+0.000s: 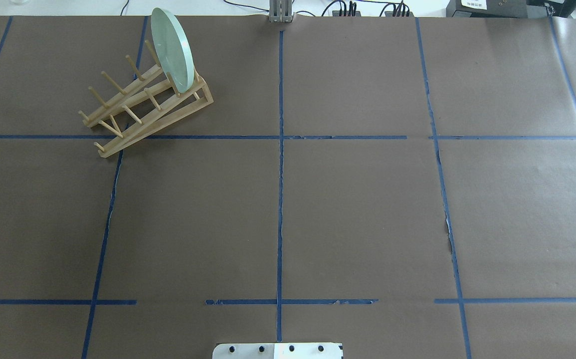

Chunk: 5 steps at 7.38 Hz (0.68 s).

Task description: Place plate on rack

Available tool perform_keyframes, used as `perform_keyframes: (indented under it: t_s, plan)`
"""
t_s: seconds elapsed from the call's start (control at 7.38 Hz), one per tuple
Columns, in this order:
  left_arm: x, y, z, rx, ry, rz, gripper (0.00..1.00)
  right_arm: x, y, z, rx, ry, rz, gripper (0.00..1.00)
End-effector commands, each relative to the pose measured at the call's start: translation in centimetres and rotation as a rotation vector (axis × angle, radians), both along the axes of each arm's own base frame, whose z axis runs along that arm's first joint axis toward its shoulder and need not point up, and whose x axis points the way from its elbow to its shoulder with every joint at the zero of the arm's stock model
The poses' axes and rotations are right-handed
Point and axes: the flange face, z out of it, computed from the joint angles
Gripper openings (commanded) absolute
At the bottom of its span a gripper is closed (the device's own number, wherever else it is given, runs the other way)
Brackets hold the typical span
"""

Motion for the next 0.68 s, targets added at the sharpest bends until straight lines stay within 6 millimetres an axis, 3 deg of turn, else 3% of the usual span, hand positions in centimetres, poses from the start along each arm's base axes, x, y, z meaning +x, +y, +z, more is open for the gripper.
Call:
perform_keyframes:
  t_s: [0.0,0.54]
  plan:
    - [-0.66,2.41,3.34,-0.092,0.068,-0.036,1.00,0.02,0.01,0.00,0.000,0.000,0.000,1.00]
    - [-0.66,2.37,3.47,-0.039,0.056,-0.029,1.00,0.02,0.01,0.00,0.000,0.000,0.000,1.00]
